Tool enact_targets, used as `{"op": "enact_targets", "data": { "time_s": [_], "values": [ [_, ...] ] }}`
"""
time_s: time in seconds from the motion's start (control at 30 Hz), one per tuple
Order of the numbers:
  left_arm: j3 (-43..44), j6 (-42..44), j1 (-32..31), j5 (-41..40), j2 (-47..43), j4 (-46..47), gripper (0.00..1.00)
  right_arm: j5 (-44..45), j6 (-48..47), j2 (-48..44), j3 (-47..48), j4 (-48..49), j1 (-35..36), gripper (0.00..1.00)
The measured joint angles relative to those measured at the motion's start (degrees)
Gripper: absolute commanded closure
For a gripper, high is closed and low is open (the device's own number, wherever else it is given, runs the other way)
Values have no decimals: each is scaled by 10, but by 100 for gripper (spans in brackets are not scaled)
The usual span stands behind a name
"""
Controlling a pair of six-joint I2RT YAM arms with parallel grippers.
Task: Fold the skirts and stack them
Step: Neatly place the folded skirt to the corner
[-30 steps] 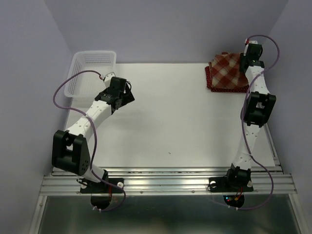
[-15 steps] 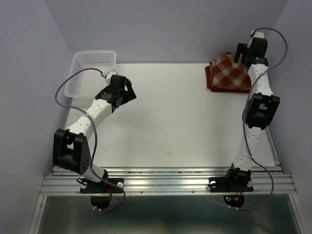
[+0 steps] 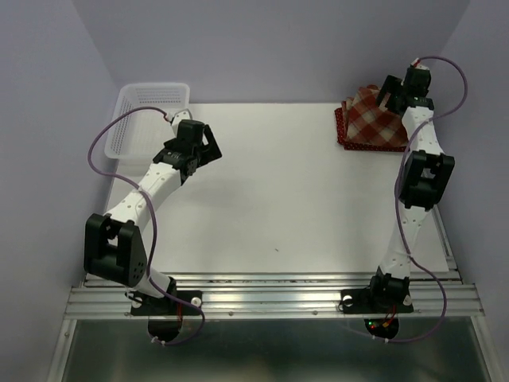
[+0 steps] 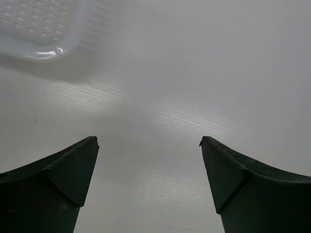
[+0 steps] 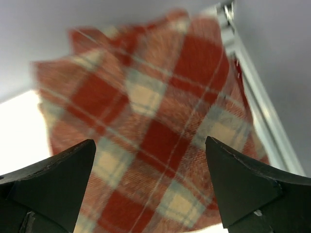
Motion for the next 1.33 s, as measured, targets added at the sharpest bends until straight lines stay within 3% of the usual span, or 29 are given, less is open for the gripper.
{"op": "enact_targets", "data": {
  "time_s": [0.3, 0.63, 0.73, 1.07, 1.33],
  "values": [
    [0, 1, 2, 3, 35, 3, 1, -16, -10, 138, 54, -8, 0, 0],
    [0, -2, 3, 22, 42, 9, 1, -47, -45, 86, 49, -3, 0, 0],
    [-11, -9, 3, 26, 16, 10, 1, -48, -26, -5, -10, -5, 0, 0],
    [-85, -65, 3, 1, -216, -17, 1, -30, 116, -526, -438, 28, 0, 0],
    [-146, -94, 5, -10, -293, -54, 1, -7, 165, -755, -737, 8, 0, 0]
  ]
}}
